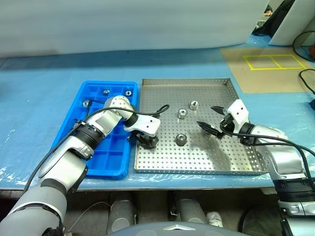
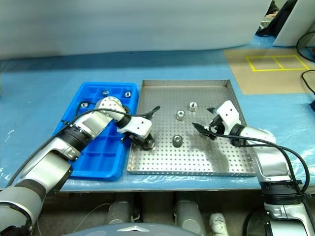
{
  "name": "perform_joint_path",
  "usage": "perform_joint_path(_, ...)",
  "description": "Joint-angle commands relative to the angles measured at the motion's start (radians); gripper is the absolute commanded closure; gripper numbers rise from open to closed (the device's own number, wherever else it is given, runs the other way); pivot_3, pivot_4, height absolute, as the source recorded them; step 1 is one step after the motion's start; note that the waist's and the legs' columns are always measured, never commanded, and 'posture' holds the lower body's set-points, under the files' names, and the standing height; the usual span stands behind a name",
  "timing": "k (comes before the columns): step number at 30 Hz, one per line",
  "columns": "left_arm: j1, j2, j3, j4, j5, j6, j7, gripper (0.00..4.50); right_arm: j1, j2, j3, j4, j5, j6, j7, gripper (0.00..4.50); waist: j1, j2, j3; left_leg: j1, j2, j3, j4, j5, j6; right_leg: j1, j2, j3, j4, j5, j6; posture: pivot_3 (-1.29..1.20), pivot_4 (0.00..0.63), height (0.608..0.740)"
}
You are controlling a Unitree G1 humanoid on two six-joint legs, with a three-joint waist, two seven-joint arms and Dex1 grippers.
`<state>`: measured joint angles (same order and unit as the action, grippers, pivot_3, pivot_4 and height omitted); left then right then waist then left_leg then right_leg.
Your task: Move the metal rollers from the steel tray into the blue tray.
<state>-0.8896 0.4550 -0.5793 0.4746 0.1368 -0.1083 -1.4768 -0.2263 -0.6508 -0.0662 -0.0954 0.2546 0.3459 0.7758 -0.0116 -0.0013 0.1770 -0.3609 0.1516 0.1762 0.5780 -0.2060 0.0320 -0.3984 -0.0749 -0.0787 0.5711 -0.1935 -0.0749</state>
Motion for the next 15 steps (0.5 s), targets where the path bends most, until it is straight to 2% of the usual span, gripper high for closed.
perform_joint_path(1,0.018,-0.004,0.024,0.032,0.022,-0.009,0.058,3.16,-0.014,0.009,-0.009,-0.026,0.003,-0.024,-0.008,0.0,0.0,0.0,0.0,0.0,0.0,0.0,0.0,0.0,0.0,0.0,0.0,0.0,0.0,0.0,0.0,-0.29,0.15,0.74)
perform_joint_path(6,0.028,-0.064,0.206,-0.036,-0.121,0.136,0.194,3.16,-0.033,0.025,0.005,-0.018,0.005,-0.025,-0.003,0.0,0.0,0.0,0.0,-0.004,0.0,0.0,0.001,0.0,0.0,-0.003,0.0,-0.001,0.0,0.001,-0.002,-0.26,0.15,0.74)
perform_joint_path(12,0.14,-0.112,0.469,-0.236,-0.165,0.346,0.618,3.16,-0.072,0.051,0.037,0.018,0.001,-0.037,0.017,0.0,-0.004,0.0,0.0,-0.009,0.001,0.0,0.001,0.0,0.002,-0.007,0.0,-0.002,0.0,0.004,-0.007,-0.19,0.15,0.74)
perform_joint_path(15,0.276,-0.177,0.629,-0.439,-0.198,0.468,0.855,3.16,-0.104,0.065,0.059,0.063,-0.006,-0.057,0.033,0.0,-0.002,0.0,0.0,-0.01,0.001,0.0,0.0,0.0,0.002,-0.007,0.0,-0.002,-0.001,0.004,-0.007,-0.15,0.15,0.74)
